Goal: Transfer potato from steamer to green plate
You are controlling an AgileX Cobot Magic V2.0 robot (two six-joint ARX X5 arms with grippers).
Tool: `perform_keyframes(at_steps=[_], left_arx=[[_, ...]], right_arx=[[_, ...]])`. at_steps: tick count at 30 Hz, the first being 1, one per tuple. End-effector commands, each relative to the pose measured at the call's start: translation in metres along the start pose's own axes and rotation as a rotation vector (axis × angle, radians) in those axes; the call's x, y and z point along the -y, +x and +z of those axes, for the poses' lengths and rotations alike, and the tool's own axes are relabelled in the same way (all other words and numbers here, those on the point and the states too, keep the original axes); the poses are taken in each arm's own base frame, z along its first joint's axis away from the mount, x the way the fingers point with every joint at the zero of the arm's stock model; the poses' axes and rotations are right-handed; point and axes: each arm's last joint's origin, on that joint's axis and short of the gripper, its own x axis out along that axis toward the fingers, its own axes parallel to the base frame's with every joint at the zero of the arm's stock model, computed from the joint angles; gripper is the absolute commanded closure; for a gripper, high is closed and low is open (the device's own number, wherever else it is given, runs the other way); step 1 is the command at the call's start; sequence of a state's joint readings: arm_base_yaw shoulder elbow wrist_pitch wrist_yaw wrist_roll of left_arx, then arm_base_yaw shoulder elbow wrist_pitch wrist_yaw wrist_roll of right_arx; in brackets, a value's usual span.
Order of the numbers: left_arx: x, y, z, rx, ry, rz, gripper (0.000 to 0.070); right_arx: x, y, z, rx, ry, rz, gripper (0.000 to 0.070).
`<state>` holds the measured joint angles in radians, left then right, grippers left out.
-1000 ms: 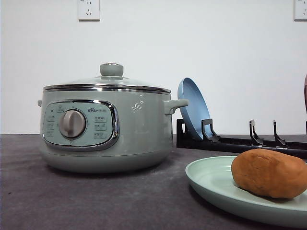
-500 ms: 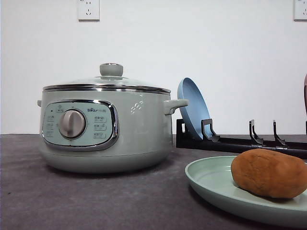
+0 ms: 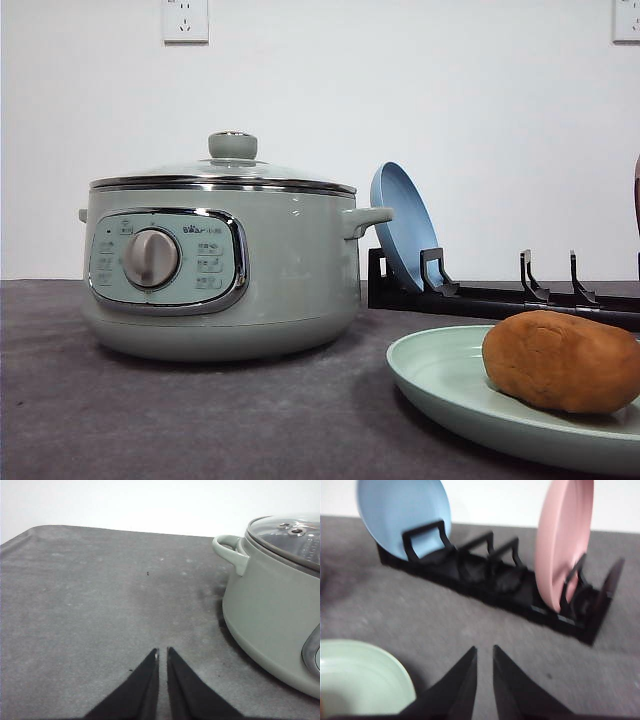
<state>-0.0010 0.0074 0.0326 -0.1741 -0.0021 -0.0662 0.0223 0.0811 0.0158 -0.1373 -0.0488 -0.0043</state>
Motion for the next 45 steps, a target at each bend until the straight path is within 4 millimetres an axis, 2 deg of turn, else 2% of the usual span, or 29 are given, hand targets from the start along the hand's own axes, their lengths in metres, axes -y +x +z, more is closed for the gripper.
perform_keyframes(at_steps=[1,18,45], left_arx=[[-0.0003,0.0022,-0.0054,-0.006,-0.002,0.001,0.0675],[-0.0003,0.0021,-0.0053,-0.006,-0.002,0.001,0.0675],[-0.0003,0.0022,-0.0054,-0.006,-0.002,0.001,0.0675]], right_arx=[[0.0008,-0.0002,-0.0018,-0.005,-0.032,-0.014,0.0652],[0.0036,-0.0045,0.0019,0.053,-0.048,-0.057,0.0651],[0.0036,-0.0045,0.0020,0.054,-0.048,-0.057,0.0652]])
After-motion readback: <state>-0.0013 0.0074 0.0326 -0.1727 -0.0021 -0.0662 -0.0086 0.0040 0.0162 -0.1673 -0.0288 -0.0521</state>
